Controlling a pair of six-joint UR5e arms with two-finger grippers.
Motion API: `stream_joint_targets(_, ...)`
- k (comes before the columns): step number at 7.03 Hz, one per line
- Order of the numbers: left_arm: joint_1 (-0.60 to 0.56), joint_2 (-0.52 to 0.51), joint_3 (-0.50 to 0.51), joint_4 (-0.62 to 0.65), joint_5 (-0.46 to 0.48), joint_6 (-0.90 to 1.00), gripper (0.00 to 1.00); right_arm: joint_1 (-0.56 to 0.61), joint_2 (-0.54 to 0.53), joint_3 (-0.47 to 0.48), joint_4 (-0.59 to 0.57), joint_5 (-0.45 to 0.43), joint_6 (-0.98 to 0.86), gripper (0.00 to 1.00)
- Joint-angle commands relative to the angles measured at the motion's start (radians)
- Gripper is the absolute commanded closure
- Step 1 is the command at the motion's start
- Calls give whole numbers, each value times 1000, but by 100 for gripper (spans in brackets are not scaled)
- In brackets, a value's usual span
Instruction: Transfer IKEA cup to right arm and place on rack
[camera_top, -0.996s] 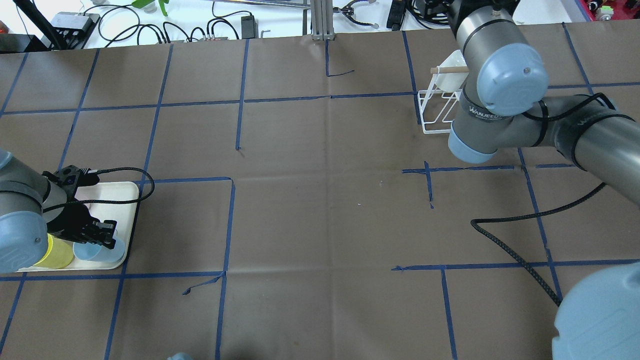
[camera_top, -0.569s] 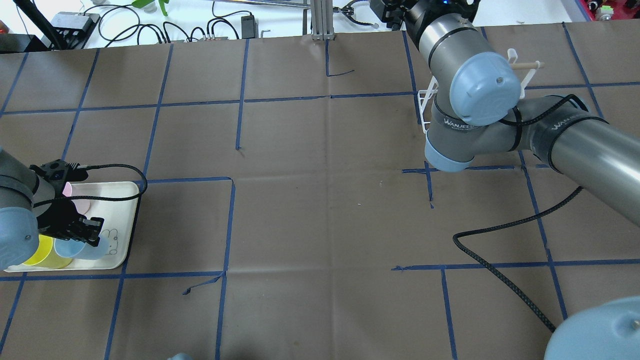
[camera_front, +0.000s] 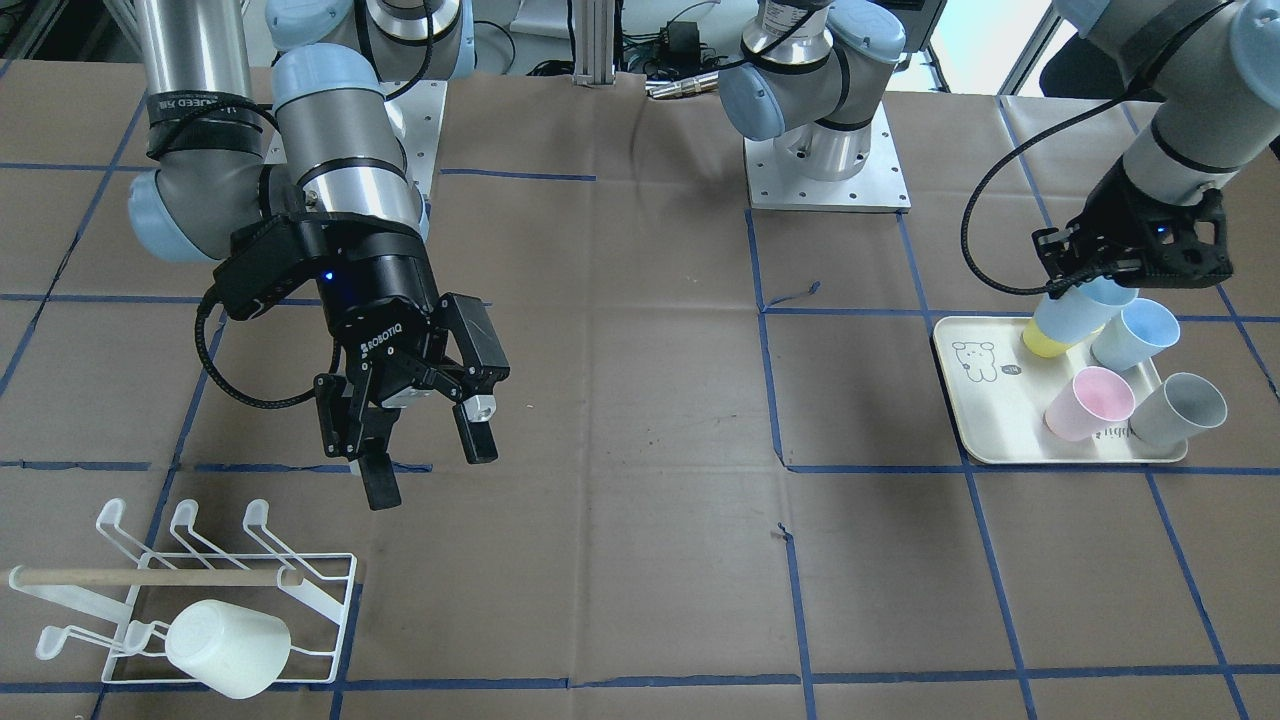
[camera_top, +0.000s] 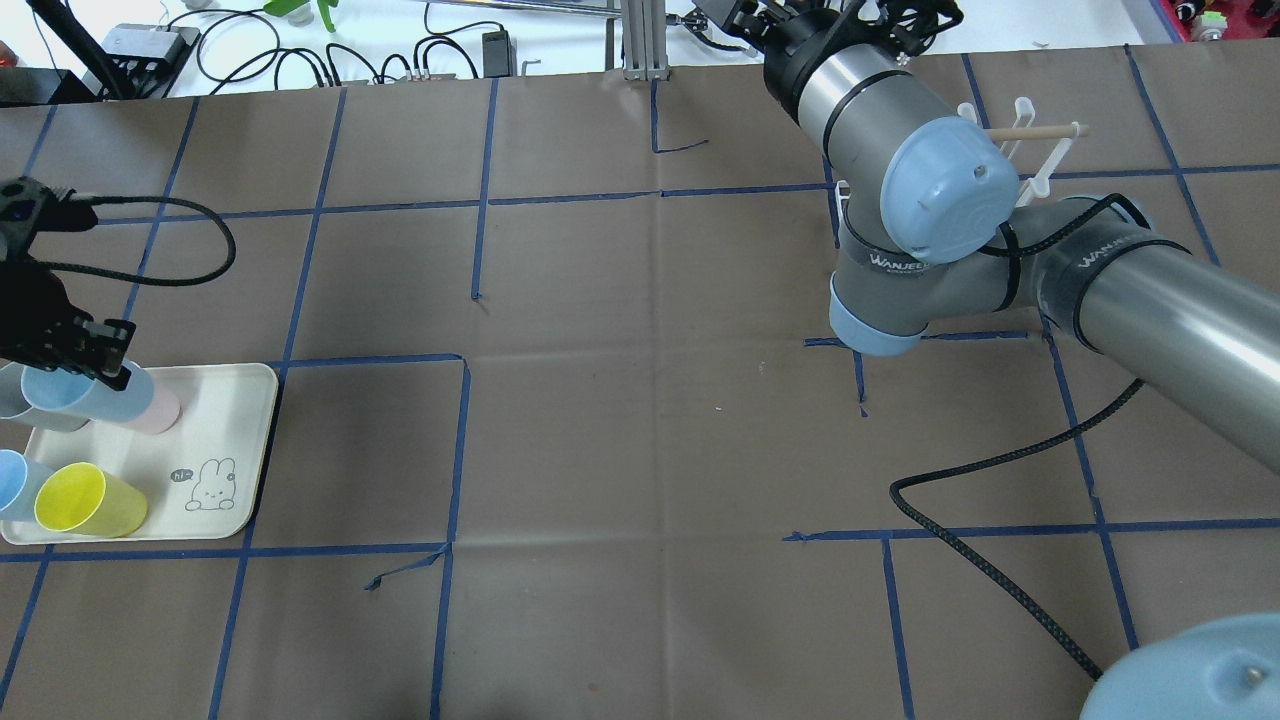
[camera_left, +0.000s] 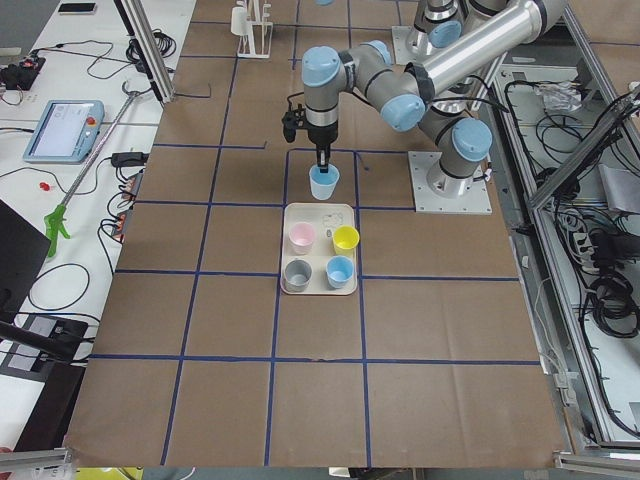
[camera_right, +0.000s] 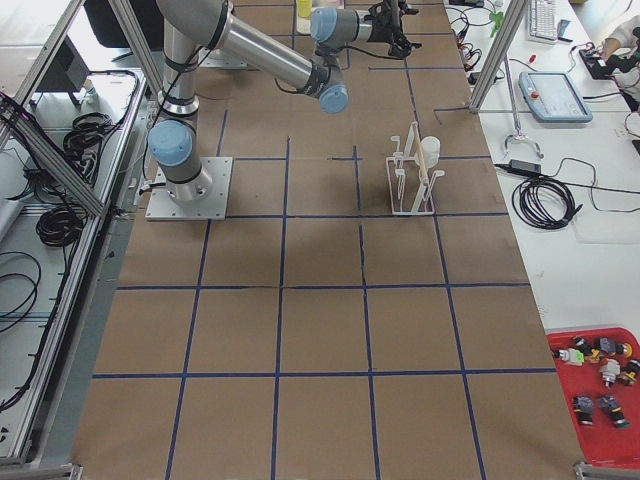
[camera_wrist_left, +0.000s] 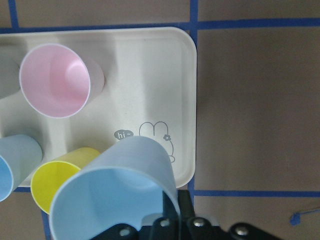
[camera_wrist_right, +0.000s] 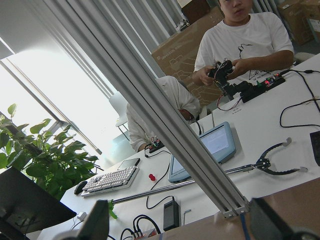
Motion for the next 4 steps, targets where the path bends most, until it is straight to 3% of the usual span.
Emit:
stream_joint_targets(1,-27,-130,238,-99,-5,-10,100,25,4,2,3,5,267,0)
stream_joint_targets(2,-53,-190,329,-118,-28,-8,100,40,25,2,3,14,390,0)
stream_joint_targets(4,-73,-270,385,-51,-148,4,100,50,50,3,3,48,489,0)
